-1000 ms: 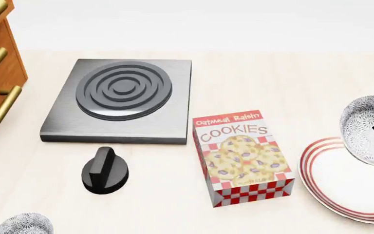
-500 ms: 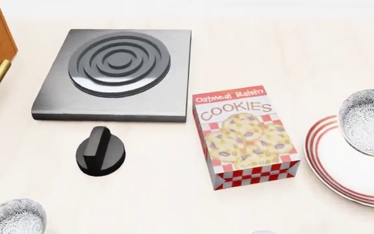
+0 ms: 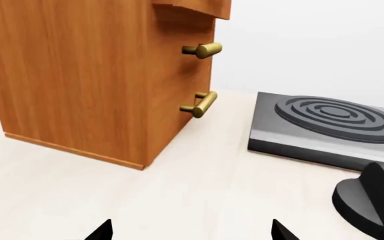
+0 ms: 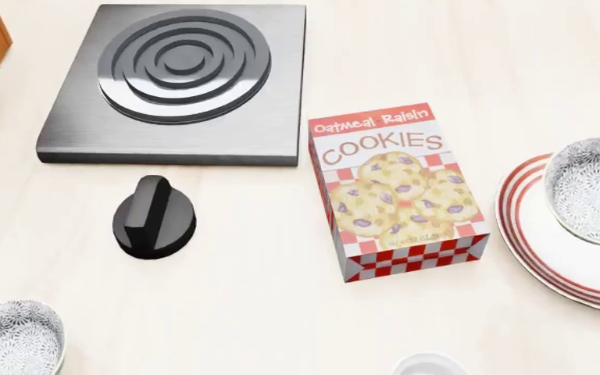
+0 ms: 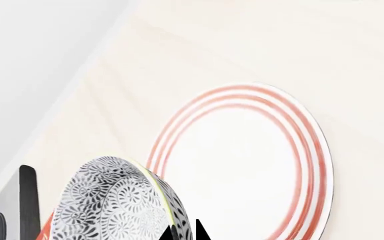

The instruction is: Pick the akita bowl from table center and place it on the plate.

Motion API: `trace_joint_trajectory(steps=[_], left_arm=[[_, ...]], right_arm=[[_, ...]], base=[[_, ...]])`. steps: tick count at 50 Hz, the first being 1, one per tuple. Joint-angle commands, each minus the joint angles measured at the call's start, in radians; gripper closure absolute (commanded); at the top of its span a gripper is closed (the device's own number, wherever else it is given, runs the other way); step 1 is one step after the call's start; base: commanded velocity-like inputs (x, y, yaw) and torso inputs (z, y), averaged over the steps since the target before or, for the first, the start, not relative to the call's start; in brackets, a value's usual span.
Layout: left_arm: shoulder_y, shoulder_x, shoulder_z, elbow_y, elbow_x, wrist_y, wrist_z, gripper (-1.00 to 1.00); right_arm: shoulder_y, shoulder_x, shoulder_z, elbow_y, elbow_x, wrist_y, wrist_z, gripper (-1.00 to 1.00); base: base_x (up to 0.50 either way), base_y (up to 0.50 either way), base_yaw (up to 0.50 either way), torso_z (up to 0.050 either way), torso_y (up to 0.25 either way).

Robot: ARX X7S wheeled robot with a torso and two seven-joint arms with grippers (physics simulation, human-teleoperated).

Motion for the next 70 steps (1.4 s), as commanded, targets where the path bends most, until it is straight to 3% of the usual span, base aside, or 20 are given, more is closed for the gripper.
trace_joint_trajectory(steps=[1,19,35,70], left_arm=[[0.0,-0.005,-0.003,0.004,-0.016,-0.012,-0.006,-1.0],[0.013,-0.014,-0.012,0.023,-0.025,-0.011,-0.015,-1.0],[0.038,-0.032,-0.04,0.039,-0.04,-0.006,-0.022,-1.0],[0.064,-0.037,-0.057,0.047,-0.057,0.006,-0.034,-1.0]], right_arm=[[0.031,0.006,-0.004,0.03,-0.012,-0.028,-0.019,1.0],[0.076,0.009,-0.034,0.138,-0.077,-0.094,-0.084,1.0],[0.186,-0.015,-0.123,0.404,-0.213,-0.225,-0.226,1.0],[0.292,-0.022,-0.196,0.687,-0.341,-0.372,-0.336,1.0]], base=[[0.0,0.0,0.0,0.0,0.0],[0.0,0.0,0.0,0.0,0.0],[0.0,0.0,0.0,0.0,0.0],[0.0,0.0,0.0,0.0,0.0]])
